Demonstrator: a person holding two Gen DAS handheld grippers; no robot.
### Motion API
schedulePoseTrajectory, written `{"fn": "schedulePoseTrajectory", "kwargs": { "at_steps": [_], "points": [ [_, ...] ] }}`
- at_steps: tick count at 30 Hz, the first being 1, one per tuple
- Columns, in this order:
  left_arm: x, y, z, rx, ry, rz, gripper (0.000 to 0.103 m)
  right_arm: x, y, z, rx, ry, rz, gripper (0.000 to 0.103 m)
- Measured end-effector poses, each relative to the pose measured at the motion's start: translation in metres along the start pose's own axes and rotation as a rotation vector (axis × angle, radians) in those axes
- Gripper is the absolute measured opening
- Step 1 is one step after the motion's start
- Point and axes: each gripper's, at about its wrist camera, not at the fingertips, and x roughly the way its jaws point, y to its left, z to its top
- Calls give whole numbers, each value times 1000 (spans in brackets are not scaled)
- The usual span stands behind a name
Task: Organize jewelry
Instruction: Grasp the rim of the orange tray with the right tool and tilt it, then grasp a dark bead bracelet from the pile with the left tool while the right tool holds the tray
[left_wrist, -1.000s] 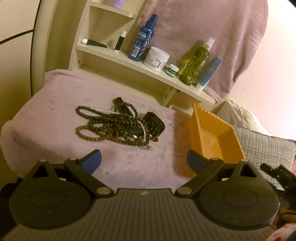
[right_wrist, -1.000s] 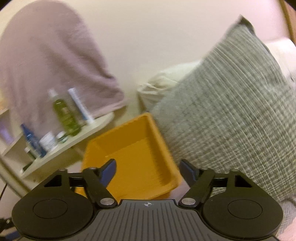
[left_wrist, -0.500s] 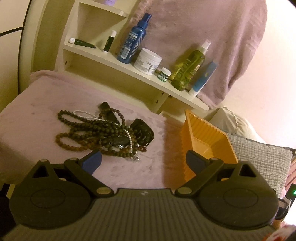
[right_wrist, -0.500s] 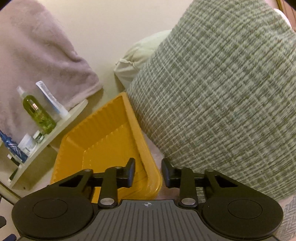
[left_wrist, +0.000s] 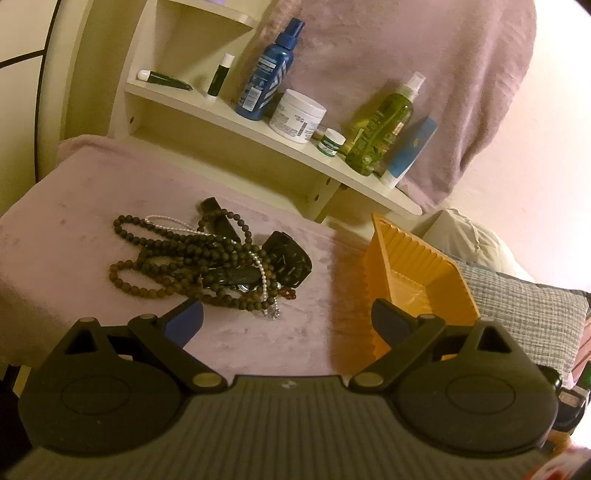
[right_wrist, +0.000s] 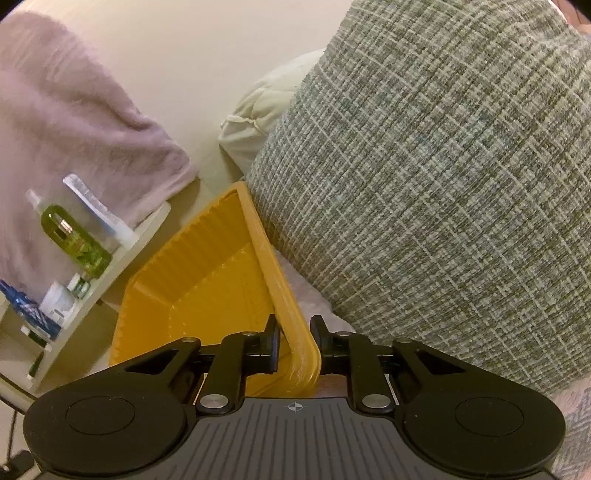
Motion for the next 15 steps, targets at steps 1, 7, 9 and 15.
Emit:
{"fn": "schedulePoseTrajectory", "kwargs": {
  "at_steps": [1,7,9,15],
  "points": [
    [0,1,0,-1,0,-1,96,2,-1,1,16,6,9,11],
    [-4,4,0,0,-12,9,96,-3,2,-2,-2,-1,1,10],
    [-3,7,1,0,-11,19,96,-4,10,-1,-54,-3,-12,9],
    [1,24,7,40,6,81,89,-16,48,3,-342,-53,-40,7]
  ]
}}
